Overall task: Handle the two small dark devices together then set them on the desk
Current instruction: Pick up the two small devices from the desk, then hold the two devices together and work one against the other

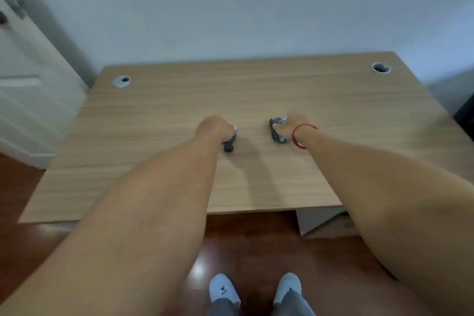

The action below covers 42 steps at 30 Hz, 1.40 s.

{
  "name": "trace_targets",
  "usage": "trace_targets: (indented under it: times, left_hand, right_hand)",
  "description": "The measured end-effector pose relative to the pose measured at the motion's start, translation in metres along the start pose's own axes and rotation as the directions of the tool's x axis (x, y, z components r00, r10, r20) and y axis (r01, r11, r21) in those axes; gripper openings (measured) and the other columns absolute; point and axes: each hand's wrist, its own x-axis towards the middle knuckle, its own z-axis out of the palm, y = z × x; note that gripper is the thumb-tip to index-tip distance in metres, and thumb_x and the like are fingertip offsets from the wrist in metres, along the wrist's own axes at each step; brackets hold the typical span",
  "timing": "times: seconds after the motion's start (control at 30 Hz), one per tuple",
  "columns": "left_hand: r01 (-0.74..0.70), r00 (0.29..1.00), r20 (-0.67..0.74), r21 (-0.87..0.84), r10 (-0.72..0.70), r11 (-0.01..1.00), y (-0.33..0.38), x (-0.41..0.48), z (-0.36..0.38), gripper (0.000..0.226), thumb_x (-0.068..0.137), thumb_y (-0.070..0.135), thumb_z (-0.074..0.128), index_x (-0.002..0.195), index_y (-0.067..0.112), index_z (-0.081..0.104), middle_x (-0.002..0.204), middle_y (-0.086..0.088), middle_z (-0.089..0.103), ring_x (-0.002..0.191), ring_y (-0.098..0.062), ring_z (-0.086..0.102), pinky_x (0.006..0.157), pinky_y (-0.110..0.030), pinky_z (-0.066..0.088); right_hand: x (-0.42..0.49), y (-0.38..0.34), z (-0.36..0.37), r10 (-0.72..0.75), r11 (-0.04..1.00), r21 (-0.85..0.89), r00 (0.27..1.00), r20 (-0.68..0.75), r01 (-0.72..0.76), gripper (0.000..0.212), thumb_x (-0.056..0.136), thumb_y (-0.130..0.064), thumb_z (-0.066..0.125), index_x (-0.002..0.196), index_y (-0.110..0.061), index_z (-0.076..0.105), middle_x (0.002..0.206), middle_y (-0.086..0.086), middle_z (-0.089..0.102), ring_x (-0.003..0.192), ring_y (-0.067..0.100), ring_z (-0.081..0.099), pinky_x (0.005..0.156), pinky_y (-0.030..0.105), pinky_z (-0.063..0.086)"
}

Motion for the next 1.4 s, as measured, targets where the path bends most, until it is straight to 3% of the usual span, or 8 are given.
trace_targets:
  times: [0.13, 0.27, 0.43, 0.6, 0.8, 0.87, 1.07, 1.4]
  left_hand:
    - [-0.001, 0.999, -0.044, -0.043, -0.001, 0.999, -0.017, 0.007, 0.032, 0.022, 0.089, 0.033, 0.052, 0.073, 0.018, 0.056, 0.079, -0.004, 0.057, 0.089, -0.028, 0.053, 0.064, -0.026, 0.039]
    - [0.023, 0.990, -0.139, -0.038, -0.028, 0.999, -0.025, 0.015, 0.064, 0.046, 0.087, 0.047, 0.054, 0.115, 0.010, 0.057, 0.119, -0.009, 0.062, 0.112, -0.031, 0.057, 0.079, -0.031, 0.042]
    - [0.028, 0.941, -0.335, -0.075, -0.052, 0.997, -0.028, 0.025, 0.090, 0.046, 0.085, 0.047, 0.058, 0.112, 0.010, 0.057, 0.119, -0.009, 0.062, 0.112, -0.030, 0.058, 0.075, -0.031, 0.040]
    - [-0.021, 0.853, -0.519, -0.150, -0.060, 0.988, -0.032, 0.036, 0.120, 0.039, 0.087, 0.041, 0.056, 0.104, 0.007, 0.061, 0.113, -0.012, 0.063, 0.108, -0.033, 0.058, 0.074, -0.034, 0.042]
    - [-0.196, 0.734, -0.679, -0.192, 0.014, 0.962, -0.040, 0.016, 0.146, 0.036, 0.092, 0.034, 0.053, 0.110, 0.003, 0.057, 0.117, -0.016, 0.062, 0.110, -0.036, 0.057, 0.087, -0.041, 0.045]
    - [-0.212, 0.768, -0.640, -0.210, 0.030, 0.954, -0.045, -0.008, 0.149, 0.034, 0.093, 0.032, 0.053, 0.110, 0.003, 0.057, 0.116, -0.016, 0.062, 0.109, -0.036, 0.058, 0.087, -0.041, 0.046]
    - [-0.326, 0.736, -0.676, -0.387, -0.025, 0.863, -0.043, -0.034, 0.162, 0.029, 0.094, 0.029, 0.052, 0.108, 0.003, 0.054, 0.119, -0.017, 0.056, 0.113, -0.034, 0.053, 0.088, -0.039, 0.042]
    - [-0.576, 0.564, -0.811, -0.522, -0.156, 0.629, -0.040, -0.014, 0.149, 0.040, 0.095, 0.039, 0.047, 0.098, 0.000, 0.057, 0.109, -0.016, 0.058, 0.105, -0.030, 0.053, 0.089, -0.039, 0.042]
  right_hand:
    - [0.008, 0.016, 0.031, -0.041, 0.998, -0.040, 0.999, -0.028, 0.040, 0.055, 0.086, -0.034, 0.065, 0.133, -0.007, 0.051, 0.132, 0.017, 0.056, 0.120, 0.037, 0.055, 0.094, 0.037, 0.047]
    - [0.015, 0.029, 0.064, -0.001, 0.999, 0.050, 0.990, -0.141, 0.009, 0.067, 0.082, -0.038, 0.069, 0.137, -0.010, 0.044, 0.135, 0.012, 0.053, 0.121, 0.031, 0.055, 0.101, 0.042, 0.048]
    - [0.024, 0.032, 0.092, 0.084, 0.987, 0.157, 0.933, -0.351, -0.030, 0.076, 0.087, -0.043, 0.064, 0.144, -0.004, 0.032, 0.144, 0.013, 0.046, 0.133, 0.029, 0.045, 0.112, 0.041, 0.035]
    - [0.034, 0.042, 0.114, 0.028, 0.974, 0.210, 0.876, -0.482, 0.084, 0.075, 0.087, -0.046, 0.063, 0.143, -0.004, 0.035, 0.142, 0.012, 0.050, 0.134, 0.027, 0.044, 0.116, 0.041, 0.029]
    - [0.014, 0.065, 0.124, -0.174, 0.905, 0.275, 0.874, -0.454, 0.323, 0.068, 0.073, -0.050, 0.076, 0.126, -0.014, 0.053, 0.125, 0.006, 0.064, 0.117, 0.029, 0.059, 0.100, 0.040, 0.047]
    - [-0.009, 0.068, 0.128, -0.204, 0.885, 0.320, 0.899, -0.388, 0.339, 0.067, 0.071, -0.049, 0.078, 0.125, -0.016, 0.054, 0.124, 0.004, 0.065, 0.116, 0.027, 0.060, 0.101, 0.040, 0.048]
    - [-0.038, 0.073, 0.138, -0.225, 0.893, 0.284, 0.894, -0.388, 0.349, 0.065, 0.073, -0.052, 0.075, 0.124, -0.017, 0.057, 0.122, 0.006, 0.066, 0.112, 0.027, 0.061, 0.099, 0.042, 0.049]
    - [-0.031, 0.070, 0.140, -0.324, 0.899, 0.156, 0.860, -0.394, 0.410, 0.060, 0.077, -0.054, 0.070, 0.123, -0.019, 0.055, 0.120, 0.004, 0.066, 0.111, 0.027, 0.061, 0.097, 0.043, 0.050]
